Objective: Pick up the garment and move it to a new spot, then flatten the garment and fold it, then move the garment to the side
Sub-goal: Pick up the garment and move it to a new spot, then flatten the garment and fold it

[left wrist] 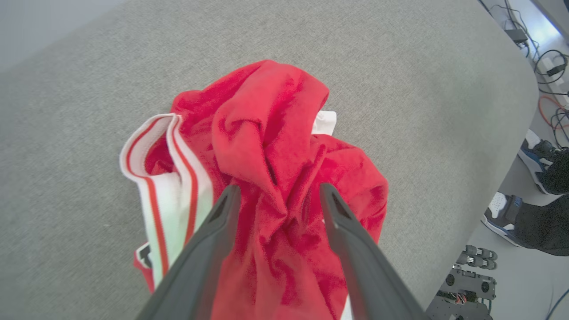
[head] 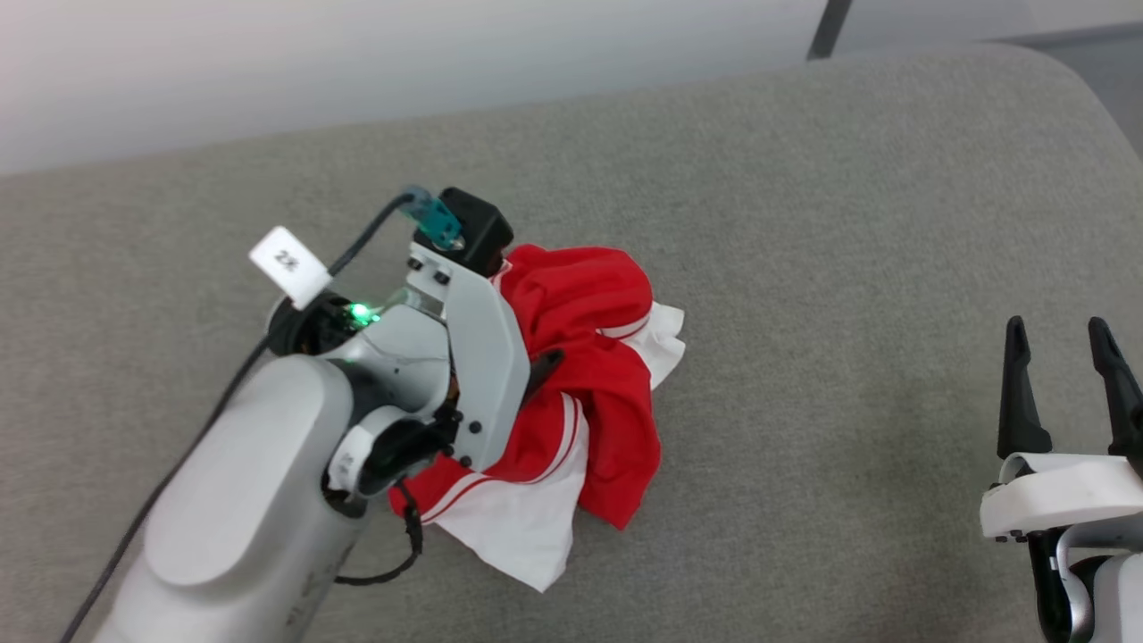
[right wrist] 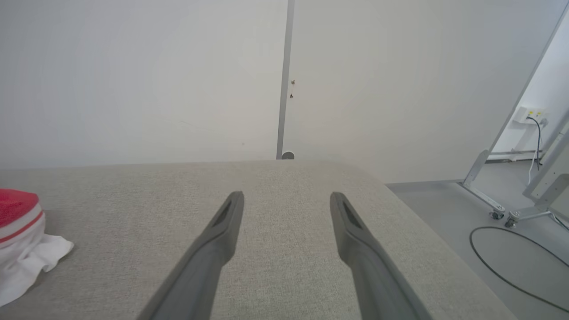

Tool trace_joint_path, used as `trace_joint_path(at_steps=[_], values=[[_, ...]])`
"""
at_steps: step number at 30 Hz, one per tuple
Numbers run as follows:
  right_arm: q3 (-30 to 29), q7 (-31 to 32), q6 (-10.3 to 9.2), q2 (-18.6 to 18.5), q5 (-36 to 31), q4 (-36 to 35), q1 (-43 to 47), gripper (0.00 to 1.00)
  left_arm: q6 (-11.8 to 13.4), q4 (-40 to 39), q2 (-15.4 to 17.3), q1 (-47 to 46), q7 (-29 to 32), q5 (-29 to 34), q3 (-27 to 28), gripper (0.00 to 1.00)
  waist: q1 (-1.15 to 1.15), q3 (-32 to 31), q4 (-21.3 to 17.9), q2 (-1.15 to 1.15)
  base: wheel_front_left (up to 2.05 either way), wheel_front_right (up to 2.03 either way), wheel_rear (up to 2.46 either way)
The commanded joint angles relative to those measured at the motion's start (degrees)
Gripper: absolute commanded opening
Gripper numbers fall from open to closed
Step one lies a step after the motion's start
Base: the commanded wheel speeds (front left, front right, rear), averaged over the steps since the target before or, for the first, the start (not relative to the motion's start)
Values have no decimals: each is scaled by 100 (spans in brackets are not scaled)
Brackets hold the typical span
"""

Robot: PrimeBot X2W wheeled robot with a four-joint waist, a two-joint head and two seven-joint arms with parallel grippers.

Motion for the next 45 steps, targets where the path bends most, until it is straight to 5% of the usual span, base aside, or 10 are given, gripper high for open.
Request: trace_joint_path(at_steps=[1,9,19,30,45], values=[[38,16,-4,14,-66,-26,41,100,-33,-83,34,1,-35,-61,51,94,0,-180,151,0,0,0,0],[291,199,-4,-65,-164,-176,217,100,-49,-598,217,444,-817,-131,474,100,0,-692,469,0,0,0,0],[648,347,-4,-163,-100,-216,526,100,-191,-780,394,1679,-2891,47,1172,100,0,-1339,846,0,0,0,0],[678,279,-4,-209,-58,-96,809,100,-292,-292,446,2714,-5146,468,1681,100,0,-1647,1270,0,0,0,0],[588,180,-4,-211,-50,34,1035,100,-94,501,276,3802,-6710,481,2280,100,0,-1821,1413,0,0,0,0]])
